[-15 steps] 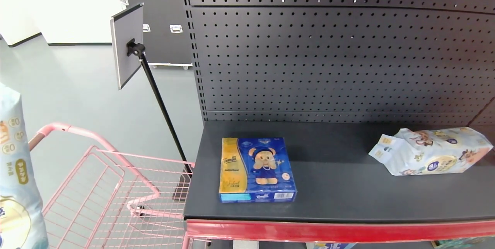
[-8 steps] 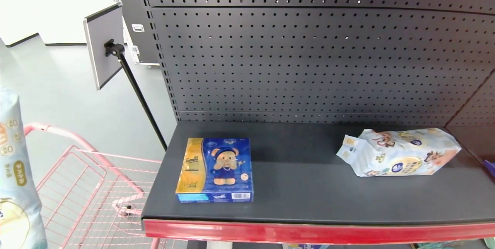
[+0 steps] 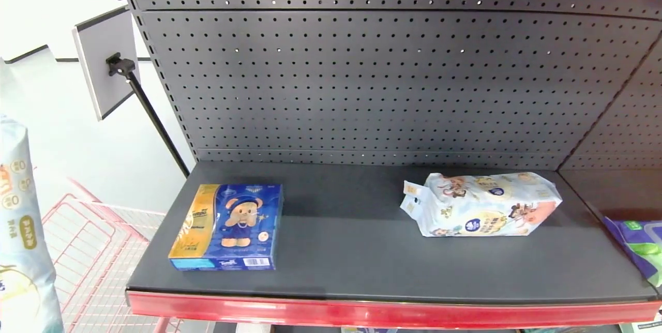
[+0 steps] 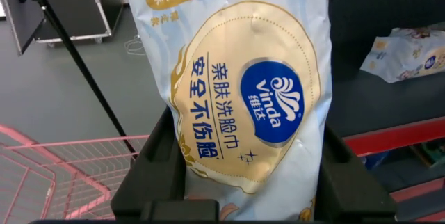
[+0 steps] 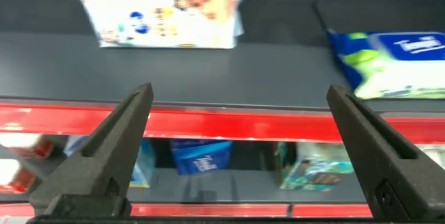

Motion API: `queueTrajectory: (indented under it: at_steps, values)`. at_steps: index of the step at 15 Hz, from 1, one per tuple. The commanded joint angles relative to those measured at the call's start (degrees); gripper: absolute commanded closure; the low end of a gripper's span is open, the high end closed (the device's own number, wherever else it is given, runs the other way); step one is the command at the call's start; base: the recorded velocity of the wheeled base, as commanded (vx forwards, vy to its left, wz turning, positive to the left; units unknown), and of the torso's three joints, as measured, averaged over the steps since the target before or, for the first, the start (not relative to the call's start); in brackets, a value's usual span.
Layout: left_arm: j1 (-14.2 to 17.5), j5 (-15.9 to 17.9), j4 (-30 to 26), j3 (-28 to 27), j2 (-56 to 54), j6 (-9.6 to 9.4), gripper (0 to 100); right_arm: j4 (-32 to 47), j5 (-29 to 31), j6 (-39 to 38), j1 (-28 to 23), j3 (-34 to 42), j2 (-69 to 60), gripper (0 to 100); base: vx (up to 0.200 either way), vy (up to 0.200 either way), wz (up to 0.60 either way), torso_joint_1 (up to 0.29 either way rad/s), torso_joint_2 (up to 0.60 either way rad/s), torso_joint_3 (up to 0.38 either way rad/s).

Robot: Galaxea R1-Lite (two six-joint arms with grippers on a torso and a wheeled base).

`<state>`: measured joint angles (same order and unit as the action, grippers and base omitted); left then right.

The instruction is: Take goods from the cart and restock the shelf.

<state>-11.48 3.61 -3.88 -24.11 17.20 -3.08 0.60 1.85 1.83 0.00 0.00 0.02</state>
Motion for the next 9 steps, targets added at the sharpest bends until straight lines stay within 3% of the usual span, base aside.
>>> queueTrajectory:
  at_steps: [1, 9]
  values:
    - [0.0, 0.0, 0.0, 0.0, 0.1, 0.01, 100, 0.0, 0.0, 0.0, 0.0, 0.0, 0.1, 0, 0.0, -0.2, 0.0, 0.002, 0.01, 0.002]
    - [0.0, 0.0, 0.0, -0.1, 0.0, -0.17, 100, 0.0, 0.0, 0.0, 0.0, 0.0, 0.1, 0, 0.0, -0.2, 0.0, -0.001, 0.01, 0.005]
